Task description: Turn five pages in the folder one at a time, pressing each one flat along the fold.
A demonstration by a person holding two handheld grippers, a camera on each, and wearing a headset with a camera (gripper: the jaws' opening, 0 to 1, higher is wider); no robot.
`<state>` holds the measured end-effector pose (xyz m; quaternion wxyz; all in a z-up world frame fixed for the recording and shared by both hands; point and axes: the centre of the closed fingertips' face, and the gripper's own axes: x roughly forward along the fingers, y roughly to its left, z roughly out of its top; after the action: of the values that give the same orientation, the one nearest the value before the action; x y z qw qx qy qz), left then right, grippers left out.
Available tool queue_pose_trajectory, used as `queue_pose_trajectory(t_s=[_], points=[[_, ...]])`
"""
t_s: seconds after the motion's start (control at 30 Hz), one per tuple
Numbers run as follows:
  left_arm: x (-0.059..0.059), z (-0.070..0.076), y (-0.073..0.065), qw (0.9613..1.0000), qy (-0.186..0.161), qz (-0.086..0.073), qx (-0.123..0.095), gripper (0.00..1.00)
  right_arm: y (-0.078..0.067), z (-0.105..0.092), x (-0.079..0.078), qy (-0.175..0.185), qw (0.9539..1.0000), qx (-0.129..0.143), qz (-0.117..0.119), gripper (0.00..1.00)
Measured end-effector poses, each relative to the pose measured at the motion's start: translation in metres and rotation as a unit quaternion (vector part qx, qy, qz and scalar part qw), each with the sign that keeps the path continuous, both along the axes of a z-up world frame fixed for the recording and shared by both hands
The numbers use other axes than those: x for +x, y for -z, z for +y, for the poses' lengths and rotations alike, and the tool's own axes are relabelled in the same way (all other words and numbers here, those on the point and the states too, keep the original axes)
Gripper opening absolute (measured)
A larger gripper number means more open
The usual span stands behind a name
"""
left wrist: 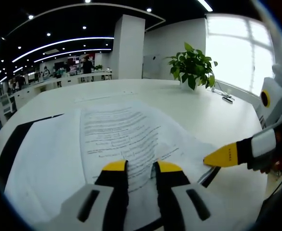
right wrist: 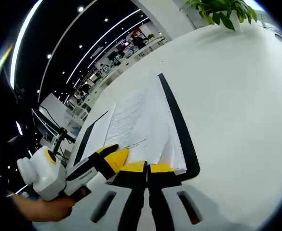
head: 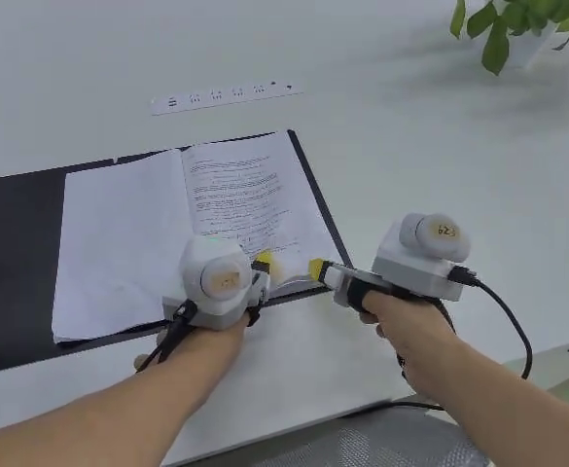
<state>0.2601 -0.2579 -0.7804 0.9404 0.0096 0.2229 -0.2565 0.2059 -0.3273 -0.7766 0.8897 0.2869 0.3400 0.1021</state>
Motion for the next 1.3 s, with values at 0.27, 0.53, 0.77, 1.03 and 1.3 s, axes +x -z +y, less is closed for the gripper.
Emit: queue_pose_trajectory(t_s=[0.27, 0.53, 0.77, 1.03, 1.3], points=[[-0.004, -0.005, -0.006, 0.9992, 0.028, 0.029, -0.006, 0.29, -0.020, 0.003, 0.001, -0.018, 0.9992, -0.013, -0.034, 0.00], [-0.009, 0.034, -0.041, 0.9999, 0.000, -0.003, -0.010, 0.36, -0.061, 0.018, 0.002, -0.033, 0.9953, -0.003, -0.091, 0.00], [-0.019, 0.067, -0.079, 0.9989, -0.019, -0.041, -0.014, 0.39, -0.093, 0.043, 0.004, -0.049, 0.9902, 0.020, -0.129, 0.00], [-0.030, 0.106, -0.109, 0.9967, -0.041, -0.069, -0.016, 0.39, -0.113, 0.083, 0.003, -0.080, 0.9848, 0.027, -0.151, 0.00], [-0.039, 0.148, -0.125, 0.9947, -0.056, -0.086, -0.004, 0.39, -0.121, 0.129, 0.004, -0.118, 0.9801, 0.031, -0.157, 0.00]])
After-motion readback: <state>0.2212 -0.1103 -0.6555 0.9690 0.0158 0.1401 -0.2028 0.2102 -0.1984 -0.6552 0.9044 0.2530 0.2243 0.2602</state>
